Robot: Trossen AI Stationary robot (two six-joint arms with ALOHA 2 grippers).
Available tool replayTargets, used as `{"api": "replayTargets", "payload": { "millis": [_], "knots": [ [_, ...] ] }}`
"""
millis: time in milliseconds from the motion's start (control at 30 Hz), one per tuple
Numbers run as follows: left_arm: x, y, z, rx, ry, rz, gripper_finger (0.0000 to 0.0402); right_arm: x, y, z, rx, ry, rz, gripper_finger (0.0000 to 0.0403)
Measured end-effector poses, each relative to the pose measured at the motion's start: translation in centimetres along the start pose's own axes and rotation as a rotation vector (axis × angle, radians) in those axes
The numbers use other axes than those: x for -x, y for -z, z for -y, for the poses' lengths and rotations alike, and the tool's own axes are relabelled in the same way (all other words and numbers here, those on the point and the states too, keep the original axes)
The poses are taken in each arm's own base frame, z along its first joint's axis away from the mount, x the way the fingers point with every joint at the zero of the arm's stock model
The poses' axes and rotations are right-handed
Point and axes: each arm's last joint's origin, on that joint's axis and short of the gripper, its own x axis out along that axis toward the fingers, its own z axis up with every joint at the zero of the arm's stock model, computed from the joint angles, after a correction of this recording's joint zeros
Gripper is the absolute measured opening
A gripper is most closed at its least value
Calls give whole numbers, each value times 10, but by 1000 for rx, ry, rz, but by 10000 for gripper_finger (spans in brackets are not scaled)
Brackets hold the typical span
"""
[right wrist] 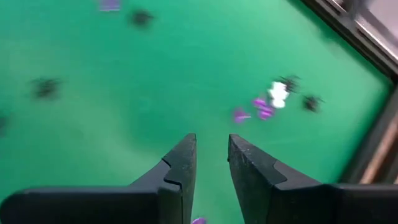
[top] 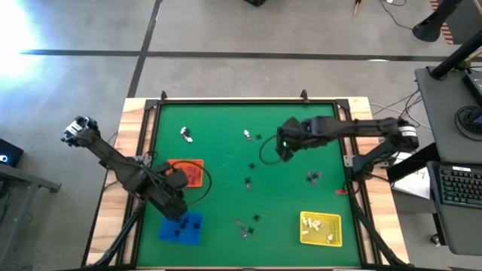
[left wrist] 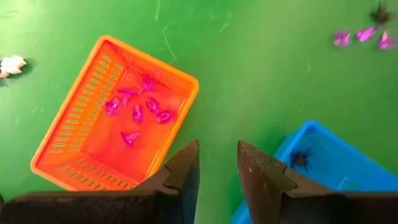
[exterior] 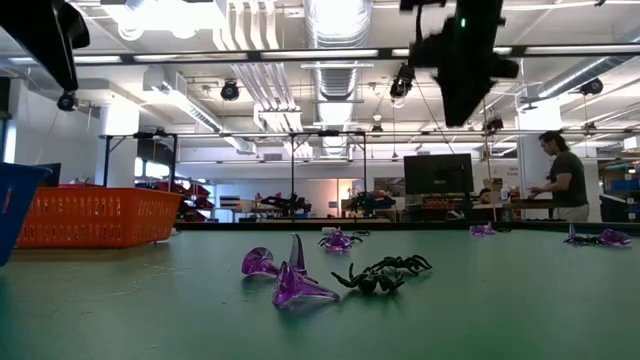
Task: Sort Halloween decoration
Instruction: Put the violet witch hat toy into the orange bin
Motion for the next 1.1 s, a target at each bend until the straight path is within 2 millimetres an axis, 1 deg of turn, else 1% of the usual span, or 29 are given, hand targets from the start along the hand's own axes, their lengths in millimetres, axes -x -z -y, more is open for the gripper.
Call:
{"api": "replayTargets", "payload": {
  "millis": [133, 267, 400, 500, 633, 767, 967, 1100],
  "knots": [
    [7, -2, -6, 35, 23, 17, 91, -32, -10, 29, -139, 91, -60, 104],
    [8, -2, -7, 48, 20, 40, 91, -64, -16, 54, -274, 97, -108, 121],
    [6, -2, -6, 51, 10, 40, 91, -90, -12, 69, -364, 112, -120, 129],
    [4, -2, -4, 47, 0, 34, 91, -104, -7, 75, -418, 121, -119, 127],
    [1, -2, -2, 42, -10, 29, 91, -119, 0, 79, -451, 110, -113, 118],
    [1, -2, -2, 42, -11, 28, 91, -129, 5, 82, -478, 88, -119, 109],
    [1, -2, -2, 42, -11, 28, 91, -140, 11, 87, -514, 86, -122, 105],
    [1, -2, -2, 42, -10, 28, 91, -146, 11, 89, -527, 94, -126, 102]
  ]
}}
